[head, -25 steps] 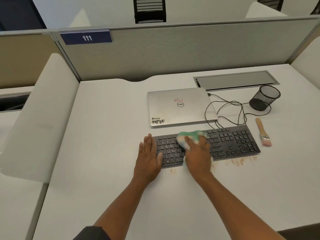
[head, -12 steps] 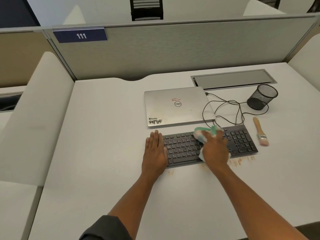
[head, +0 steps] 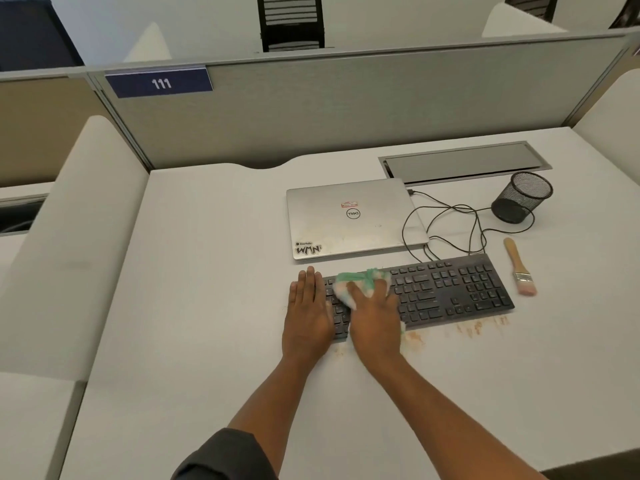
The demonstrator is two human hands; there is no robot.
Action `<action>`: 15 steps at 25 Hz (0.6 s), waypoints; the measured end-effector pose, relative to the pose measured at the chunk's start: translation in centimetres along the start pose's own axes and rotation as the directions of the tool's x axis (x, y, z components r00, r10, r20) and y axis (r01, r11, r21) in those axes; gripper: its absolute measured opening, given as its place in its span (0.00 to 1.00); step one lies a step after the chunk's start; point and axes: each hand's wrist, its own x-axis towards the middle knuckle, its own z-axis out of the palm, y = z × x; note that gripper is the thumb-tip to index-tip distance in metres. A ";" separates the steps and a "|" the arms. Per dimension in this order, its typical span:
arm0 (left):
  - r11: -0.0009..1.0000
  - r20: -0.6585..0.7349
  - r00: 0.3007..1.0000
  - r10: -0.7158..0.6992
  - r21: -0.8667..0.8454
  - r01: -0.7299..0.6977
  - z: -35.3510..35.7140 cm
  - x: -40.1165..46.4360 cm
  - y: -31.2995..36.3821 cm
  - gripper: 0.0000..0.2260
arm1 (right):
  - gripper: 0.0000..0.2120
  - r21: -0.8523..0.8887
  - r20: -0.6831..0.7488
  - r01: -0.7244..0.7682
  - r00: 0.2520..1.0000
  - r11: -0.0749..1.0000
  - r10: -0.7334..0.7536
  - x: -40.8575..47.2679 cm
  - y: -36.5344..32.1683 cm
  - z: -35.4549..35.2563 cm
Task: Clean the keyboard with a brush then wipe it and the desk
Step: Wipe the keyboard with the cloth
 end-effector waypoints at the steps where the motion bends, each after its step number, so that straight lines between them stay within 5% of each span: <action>1: 1.000 0.002 1.000 0.006 -0.004 -0.006 -0.1 0.0 0.1 0.30 | 0.25 0.014 0.019 0.029 0.999 0.999 -0.029 -0.7 -1.0 0.4; 6: 1.000 0.004 1.000 0.004 -0.001 -0.004 0.0 0.0 -0.1 0.31 | 0.25 -0.051 0.085 0.074 0.994 0.996 -0.069 0.9 2.4 -0.9; 11: 1.000 0.014 1.000 -0.004 0.013 0.004 0.2 0.0 -0.1 0.31 | 0.28 -0.144 0.019 -0.157 0.987 0.977 0.161 5.3 10.1 -3.8; 15: 1.000 0.032 0.999 -0.004 0.010 0.003 0.1 0.0 0.0 0.31 | 0.29 -0.140 0.041 -0.196 0.978 0.970 0.204 6.9 10.4 -3.9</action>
